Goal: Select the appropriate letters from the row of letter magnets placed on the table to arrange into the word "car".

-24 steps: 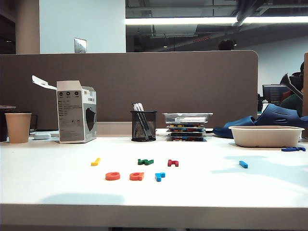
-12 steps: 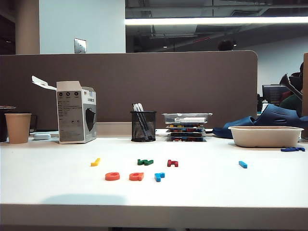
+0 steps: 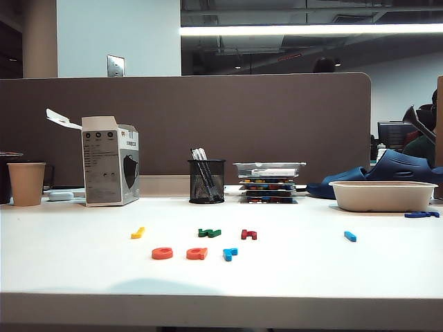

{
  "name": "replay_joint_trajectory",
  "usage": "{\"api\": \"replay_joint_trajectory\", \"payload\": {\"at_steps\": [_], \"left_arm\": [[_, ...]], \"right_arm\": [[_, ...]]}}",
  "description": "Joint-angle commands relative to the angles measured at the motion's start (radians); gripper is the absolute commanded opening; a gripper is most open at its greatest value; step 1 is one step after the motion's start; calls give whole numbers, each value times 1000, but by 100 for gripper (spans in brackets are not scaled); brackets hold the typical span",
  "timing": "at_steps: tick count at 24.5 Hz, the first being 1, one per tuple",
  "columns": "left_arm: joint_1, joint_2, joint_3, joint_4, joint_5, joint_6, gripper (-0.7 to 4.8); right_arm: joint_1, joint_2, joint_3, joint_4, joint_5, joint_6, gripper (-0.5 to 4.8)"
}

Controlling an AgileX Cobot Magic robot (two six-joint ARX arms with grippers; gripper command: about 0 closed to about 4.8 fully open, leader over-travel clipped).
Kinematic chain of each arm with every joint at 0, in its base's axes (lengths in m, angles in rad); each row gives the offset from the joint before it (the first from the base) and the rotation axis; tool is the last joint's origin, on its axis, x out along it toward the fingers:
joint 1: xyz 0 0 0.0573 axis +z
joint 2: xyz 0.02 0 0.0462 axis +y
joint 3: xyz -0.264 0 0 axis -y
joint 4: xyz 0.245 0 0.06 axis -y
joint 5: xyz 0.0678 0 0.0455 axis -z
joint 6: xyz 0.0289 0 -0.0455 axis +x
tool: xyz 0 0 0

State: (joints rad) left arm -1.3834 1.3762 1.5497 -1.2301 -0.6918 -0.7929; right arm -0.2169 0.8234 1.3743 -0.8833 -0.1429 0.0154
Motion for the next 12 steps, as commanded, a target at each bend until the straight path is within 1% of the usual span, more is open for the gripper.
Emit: {"api": "replay_joint_trajectory", "payload": {"at_steps": [1, 2, 3, 4, 5, 6, 7, 8, 9, 10, 11, 12], "left_arm": [[44, -2, 7, 152, -13, 322, -6], [81, -5, 7, 222, -6, 395, -6], [113, -5, 8, 259, 6, 432, -6], [176, -10, 15, 299, 46, 473, -6], [218, -11, 21, 322, 85, 495, -6], [293, -14, 31, 359, 144, 536, -6], [343, -19, 34, 385, 180, 563, -6], [422, -26, 41, 430, 230, 607, -6], [472, -27, 43, 468, 262, 637, -6], [552, -35, 43, 518, 314, 673, -6], [602, -42, 43, 541, 348, 691, -6], [673, -53, 43, 560, 386, 715, -6]], "right_arm": [[24, -42, -64, 45, -16, 18, -7], [36, -53, -91, 54, -16, 18, -7], [43, -55, -103, 58, -16, 18, -7], [50, -57, -114, 58, -16, 16, -7], [49, -57, -114, 58, -16, 16, -7], [49, -62, -115, 65, -16, 15, -7], [49, -64, -115, 74, -16, 14, -7], [49, -68, -115, 87, -16, 14, -7], [49, -68, -115, 95, -16, 14, -7], [50, -68, -115, 103, -16, 14, -7], [50, -68, -116, 105, -16, 13, -7], [50, -68, -123, 111, -16, 13, -7]]}}
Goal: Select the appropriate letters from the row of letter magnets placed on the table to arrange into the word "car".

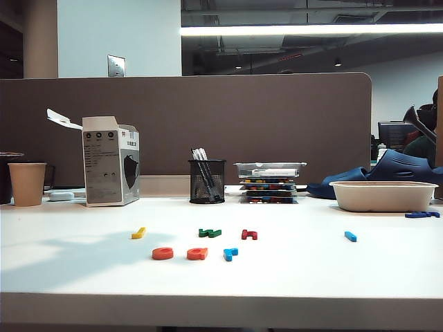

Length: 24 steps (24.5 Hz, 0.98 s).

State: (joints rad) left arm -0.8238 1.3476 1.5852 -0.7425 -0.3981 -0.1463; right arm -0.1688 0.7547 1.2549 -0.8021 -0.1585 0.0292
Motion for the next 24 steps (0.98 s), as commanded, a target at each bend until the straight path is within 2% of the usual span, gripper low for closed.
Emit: {"api": "replay_joint_trajectory", "payload": {"at_steps": [1, 4, 9, 13, 16, 24], "left_arm": [[153, -35, 8, 74, 104, 81, -6], [301, -86, 8, 71, 132, 169, -6], [526, -209, 7, 68, 224, 190, -6], [703, -298, 6, 10, 325, 195, -6], [762, -378, -37, 11, 328, 182, -6], [775, -564, -241, 11, 328, 149, -6]], "right_arm": [[2, 0, -13, 41, 0, -1, -7], [1, -24, -68, 69, -1, -4, -7], [0, -65, -183, 125, -5, -4, -7], [0, -120, -265, 178, -40, -3, -7], [0, -163, -322, 216, -46, 3, -7], [0, -242, -436, 242, -88, 24, -7]]}}
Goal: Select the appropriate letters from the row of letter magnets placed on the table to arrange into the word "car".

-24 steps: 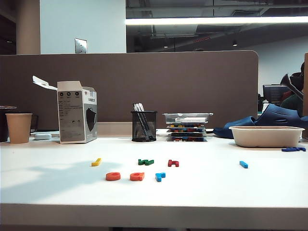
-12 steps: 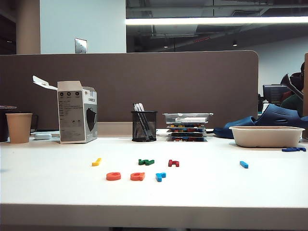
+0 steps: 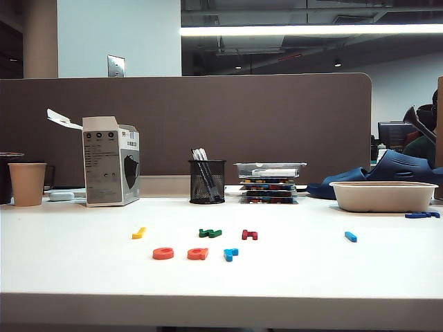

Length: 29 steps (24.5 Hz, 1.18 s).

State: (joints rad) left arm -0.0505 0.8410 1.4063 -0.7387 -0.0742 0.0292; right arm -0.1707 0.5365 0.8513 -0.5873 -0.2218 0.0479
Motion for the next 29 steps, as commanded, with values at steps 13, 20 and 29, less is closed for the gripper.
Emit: {"api": "replay_joint_trajectory", "payload": {"at_steps": [13, 20, 29], "left_arm": [[1, -661, -679, 165, 34, -36, -6], [1, -795, -938, 348, 35, -26, -6], [1, -817, -1185, 674, 77, -66, -6]], "right_arm": [[3, -238, -434, 334, -94, 83, -7], [3, -269, -566, 489, -89, 83, -7], [2, -268, -715, 676, -87, 79, -7]]}}
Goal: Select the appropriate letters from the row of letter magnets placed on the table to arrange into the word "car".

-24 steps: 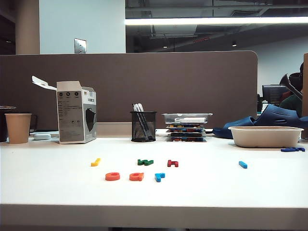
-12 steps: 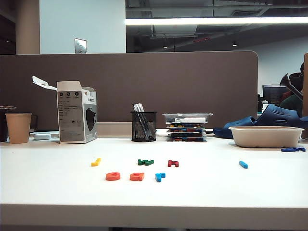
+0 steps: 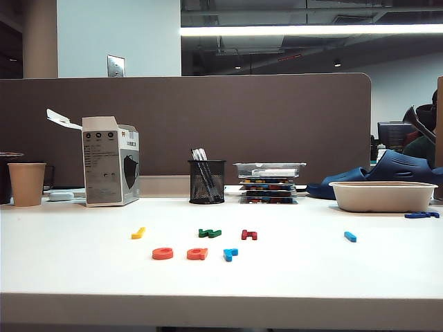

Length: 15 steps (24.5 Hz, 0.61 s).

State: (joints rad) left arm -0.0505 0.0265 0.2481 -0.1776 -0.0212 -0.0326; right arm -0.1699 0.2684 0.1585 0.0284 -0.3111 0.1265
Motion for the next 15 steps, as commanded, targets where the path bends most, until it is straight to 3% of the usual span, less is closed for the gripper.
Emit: {"api": "replay_joint_trajectory", "payload": {"at_steps": [1, 15], "left_arm": [[1, -3, -34, 127, 26, -3, -6], [1, -24, -198, 204, 25, 25, -5]], "right_arm": [[2, 0, -26, 61, 5, 0, -7], [2, -140, -159, 121, 70, -35, -7]]}}
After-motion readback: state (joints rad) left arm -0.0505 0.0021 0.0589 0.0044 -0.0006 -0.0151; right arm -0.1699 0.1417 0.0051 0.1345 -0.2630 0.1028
